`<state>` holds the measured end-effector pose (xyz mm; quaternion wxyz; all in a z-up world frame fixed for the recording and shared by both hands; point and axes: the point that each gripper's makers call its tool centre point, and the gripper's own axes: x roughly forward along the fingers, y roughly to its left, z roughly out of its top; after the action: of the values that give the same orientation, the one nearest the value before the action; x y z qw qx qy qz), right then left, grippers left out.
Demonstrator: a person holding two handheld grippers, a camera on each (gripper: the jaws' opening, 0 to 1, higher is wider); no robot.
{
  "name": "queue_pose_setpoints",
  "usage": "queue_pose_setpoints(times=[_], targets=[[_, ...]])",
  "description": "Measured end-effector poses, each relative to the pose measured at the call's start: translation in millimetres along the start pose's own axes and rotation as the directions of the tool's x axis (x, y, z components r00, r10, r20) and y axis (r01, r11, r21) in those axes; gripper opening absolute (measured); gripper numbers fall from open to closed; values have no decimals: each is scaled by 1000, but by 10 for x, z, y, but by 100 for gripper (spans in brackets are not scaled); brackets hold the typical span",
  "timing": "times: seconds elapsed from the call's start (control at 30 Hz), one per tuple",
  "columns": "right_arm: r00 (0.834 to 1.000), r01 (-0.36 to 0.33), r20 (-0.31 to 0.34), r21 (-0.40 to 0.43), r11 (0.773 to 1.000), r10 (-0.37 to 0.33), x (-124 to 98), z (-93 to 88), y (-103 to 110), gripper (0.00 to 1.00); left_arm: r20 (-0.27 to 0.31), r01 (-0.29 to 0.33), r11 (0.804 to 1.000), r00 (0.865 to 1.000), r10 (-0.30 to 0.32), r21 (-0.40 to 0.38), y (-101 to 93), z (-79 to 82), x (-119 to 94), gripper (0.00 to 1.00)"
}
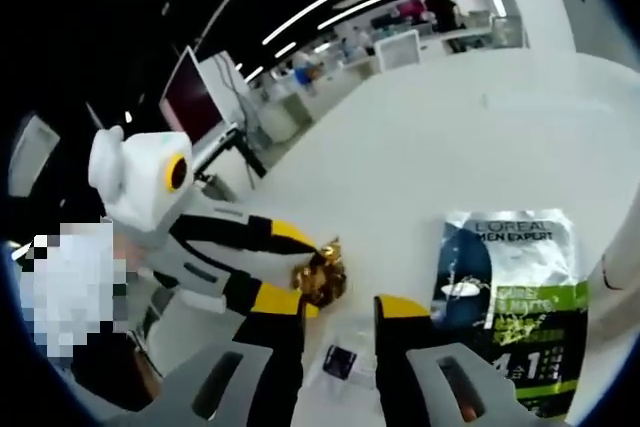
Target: Arrange the skincare products in the storage area until every visible bottle or jar stands upright without overlapping.
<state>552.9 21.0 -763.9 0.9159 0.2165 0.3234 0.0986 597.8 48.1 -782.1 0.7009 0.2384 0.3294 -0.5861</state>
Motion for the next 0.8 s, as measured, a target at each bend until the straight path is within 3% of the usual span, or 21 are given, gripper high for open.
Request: queue_pose_setpoints(times=[0.3,0.57,0.6,0.67,0.7,0.8], targets=[[1000,-25,0,53,998,25,96,11,49,22,54,31,999,998,-33,29,-130,77,-51,44],[999,-43,3,62,997,43,64,18,101,8,115,65,994,990,-75,85,-260,205,-130,44],[999,-46,10,69,997,46,55,32,103,7,118,59,993,990,-71,99,-254,213,-135,40],[999,-51,18,74,996,50,28,56,105,1,146,52,992,987,-69,115,-259,258,-140,21],[999,-50,24,73,996,48,15,69,106,0,162,46,993,985,-63,108,-250,284,-146,20],[999,-51,17,60,997,50,10,68,103,0,152,63,995,986,-74,78,-254,261,-122,30]])
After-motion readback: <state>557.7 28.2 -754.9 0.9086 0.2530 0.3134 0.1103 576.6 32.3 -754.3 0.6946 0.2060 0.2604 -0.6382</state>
